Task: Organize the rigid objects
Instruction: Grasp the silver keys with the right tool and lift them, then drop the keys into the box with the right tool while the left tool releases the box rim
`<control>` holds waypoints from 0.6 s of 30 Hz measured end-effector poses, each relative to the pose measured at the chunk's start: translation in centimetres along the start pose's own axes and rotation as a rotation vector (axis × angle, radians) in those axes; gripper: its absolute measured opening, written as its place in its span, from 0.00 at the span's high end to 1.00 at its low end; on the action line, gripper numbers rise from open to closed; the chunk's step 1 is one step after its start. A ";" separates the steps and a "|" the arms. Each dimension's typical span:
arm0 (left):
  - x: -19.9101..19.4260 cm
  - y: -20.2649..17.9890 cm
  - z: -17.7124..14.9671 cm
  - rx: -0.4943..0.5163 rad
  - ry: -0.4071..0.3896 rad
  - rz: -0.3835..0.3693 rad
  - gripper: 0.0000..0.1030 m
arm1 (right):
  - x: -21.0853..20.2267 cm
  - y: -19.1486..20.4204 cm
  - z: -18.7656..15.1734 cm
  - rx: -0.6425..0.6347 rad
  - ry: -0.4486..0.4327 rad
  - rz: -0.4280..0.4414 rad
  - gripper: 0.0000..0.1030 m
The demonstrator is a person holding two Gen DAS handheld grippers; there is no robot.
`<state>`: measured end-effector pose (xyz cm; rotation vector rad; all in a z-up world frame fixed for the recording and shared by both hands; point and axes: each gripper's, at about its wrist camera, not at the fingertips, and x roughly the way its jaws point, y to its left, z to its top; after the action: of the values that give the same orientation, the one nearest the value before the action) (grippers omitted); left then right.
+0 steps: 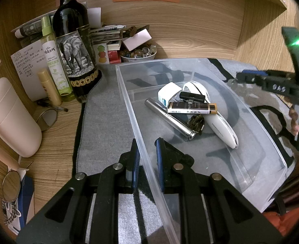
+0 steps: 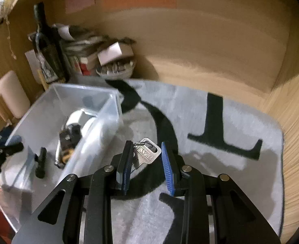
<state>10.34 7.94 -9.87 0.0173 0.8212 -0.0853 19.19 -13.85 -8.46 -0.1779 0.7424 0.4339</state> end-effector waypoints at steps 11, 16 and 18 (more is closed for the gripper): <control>0.0 0.0 0.0 -0.001 0.000 0.000 0.86 | -4.7 2.3 2.3 -0.048 -0.151 0.039 0.75; 0.0 0.0 0.0 0.000 0.000 0.000 0.86 | -6.1 4.0 3.1 -0.077 -0.202 0.080 0.75; 0.0 0.0 0.0 0.000 0.000 0.000 0.86 | -6.4 4.6 3.4 -0.088 -0.215 0.100 0.75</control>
<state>10.33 7.93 -9.87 0.0170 0.8212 -0.0854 15.02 -10.70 -1.65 -0.1741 0.5232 0.5721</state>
